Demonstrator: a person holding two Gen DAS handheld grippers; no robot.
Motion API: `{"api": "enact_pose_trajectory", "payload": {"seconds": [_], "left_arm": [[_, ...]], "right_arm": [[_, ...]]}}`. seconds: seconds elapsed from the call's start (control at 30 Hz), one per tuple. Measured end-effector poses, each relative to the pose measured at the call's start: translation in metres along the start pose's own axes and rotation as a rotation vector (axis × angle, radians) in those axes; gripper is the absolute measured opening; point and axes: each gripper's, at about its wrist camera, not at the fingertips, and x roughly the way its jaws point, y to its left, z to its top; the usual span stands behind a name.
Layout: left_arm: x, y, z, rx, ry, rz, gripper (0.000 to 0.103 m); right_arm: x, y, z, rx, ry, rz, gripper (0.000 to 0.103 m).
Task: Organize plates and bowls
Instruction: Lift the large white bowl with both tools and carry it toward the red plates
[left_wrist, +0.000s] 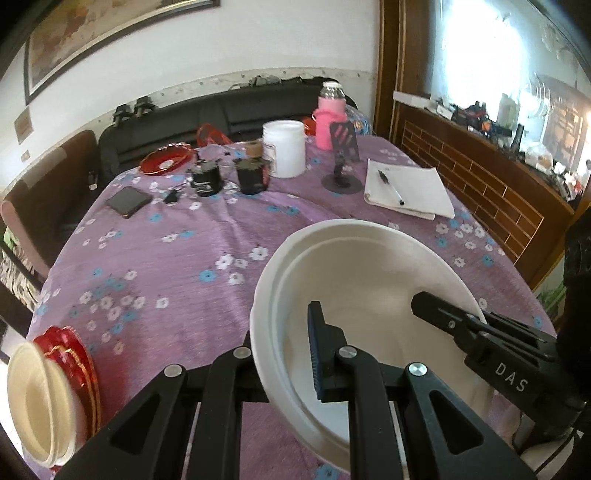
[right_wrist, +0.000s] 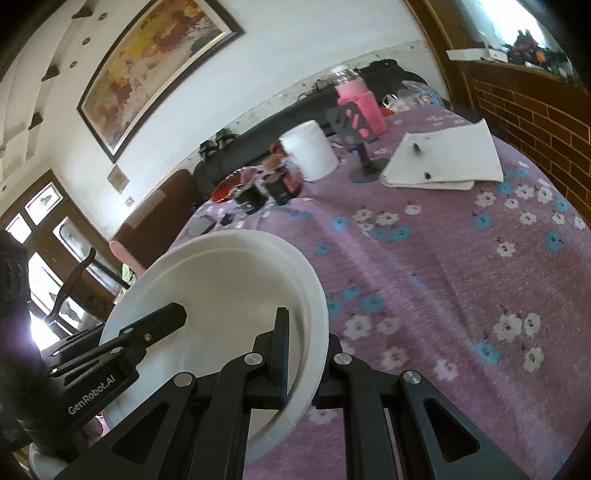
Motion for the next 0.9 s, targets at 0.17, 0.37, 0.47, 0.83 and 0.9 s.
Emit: {"api": "enact_pose_trajectory", "payload": {"seconds": [0.17,0.37,0.47,0.83,0.9], "left_arm": [[-0.023,0.019,-0.007,-0.04,-0.028,-0.001,0.014],[-0.043,0.038,-0.016,-0.068,-0.064,0.024,0.014],[-0.05,0.047,-0.019,-0.082,-0.075,0.03,0.014],[-0.07,0.072,-0.028,-0.124,-0.11,0.051,0.014],[-0.073,0.076,-0.03,-0.131,-0.112,0.054,0.014]], "right_arm": [[-0.008,0.027,-0.003,-0.046,-0.007,0.017,0.009],[-0.007,0.053,-0.007,-0.086,-0.009,0.03,0.009],[-0.006,0.064,-0.008,-0.109,-0.006,0.031,0.009],[-0.002,0.095,-0.014,-0.159,0.003,0.04,0.009],[-0.001,0.1,-0.015,-0.168,0.003,0.041,0.009]]}}
